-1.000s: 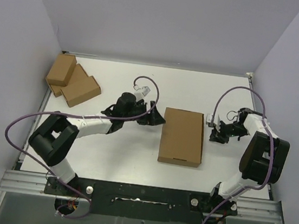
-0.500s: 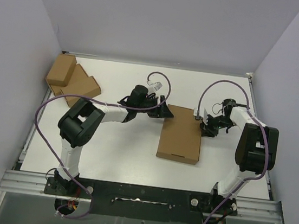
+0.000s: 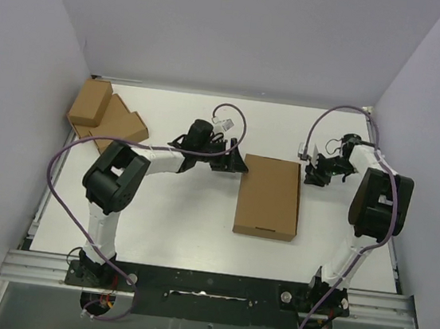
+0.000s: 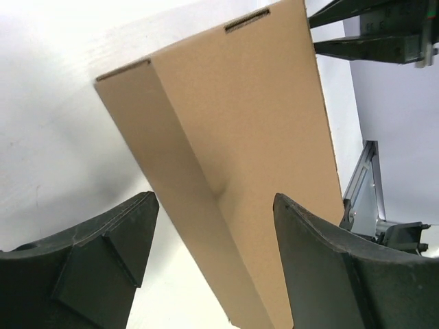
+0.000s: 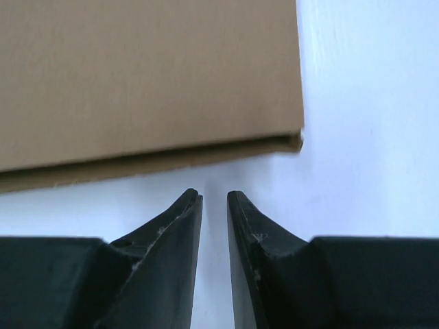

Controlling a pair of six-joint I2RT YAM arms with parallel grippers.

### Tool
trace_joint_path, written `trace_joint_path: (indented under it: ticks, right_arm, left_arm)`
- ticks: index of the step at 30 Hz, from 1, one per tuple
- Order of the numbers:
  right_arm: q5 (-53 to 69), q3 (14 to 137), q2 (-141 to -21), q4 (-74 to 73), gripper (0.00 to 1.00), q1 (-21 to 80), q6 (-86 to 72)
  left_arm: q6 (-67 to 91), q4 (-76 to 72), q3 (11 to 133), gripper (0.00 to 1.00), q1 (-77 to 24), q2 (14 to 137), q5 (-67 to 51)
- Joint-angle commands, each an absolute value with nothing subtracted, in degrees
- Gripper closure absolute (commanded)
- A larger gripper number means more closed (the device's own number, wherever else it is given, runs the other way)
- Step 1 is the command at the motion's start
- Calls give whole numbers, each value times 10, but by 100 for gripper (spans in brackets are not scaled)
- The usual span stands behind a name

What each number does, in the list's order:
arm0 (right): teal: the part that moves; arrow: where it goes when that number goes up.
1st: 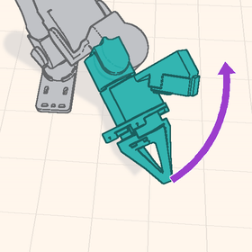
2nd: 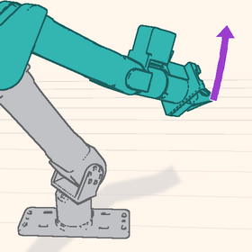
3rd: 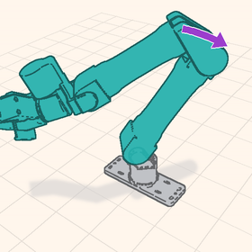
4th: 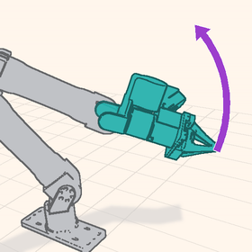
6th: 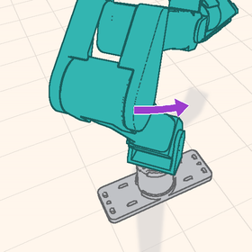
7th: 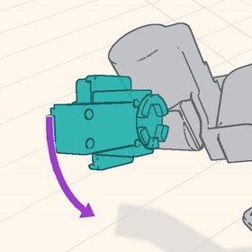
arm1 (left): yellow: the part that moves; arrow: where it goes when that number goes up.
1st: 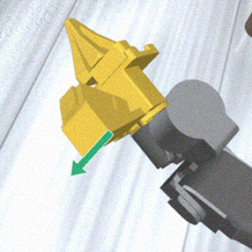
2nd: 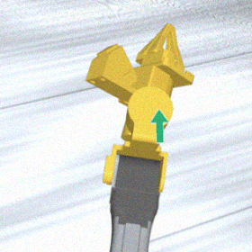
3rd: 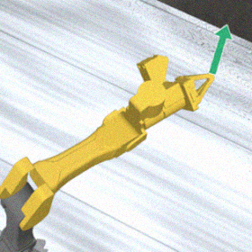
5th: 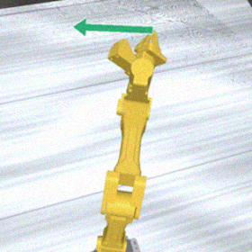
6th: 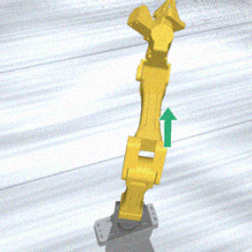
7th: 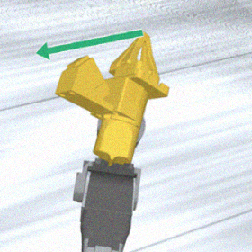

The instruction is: Fold the paper box

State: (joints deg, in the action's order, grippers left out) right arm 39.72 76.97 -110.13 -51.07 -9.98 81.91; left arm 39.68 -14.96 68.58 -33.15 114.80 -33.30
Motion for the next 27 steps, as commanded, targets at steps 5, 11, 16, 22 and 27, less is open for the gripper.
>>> trace_joint_path:
  ticks: [5,11,16,22,27]
  right_arm:
    - [381,840,-1148,-501,76,1,790]
    - [399,854,-1150,-496,76,20,774]
    - [375,843,-1118,-473,66,-24,745]
    - [341,782,-1009,-407,53,-65,680]
    - [316,739,-892,-361,45,-57,553]
  left_arm:
    - [361,-103,795,34,-343,1213,-364]
    - [338,-55,854,39,-365,1257,-389]
    - [331,-65,807,34,-332,1206,-358]
    - [289,-57,750,25,-302,1081,-297]
    - [240,-80,663,23,-302,949,-222]
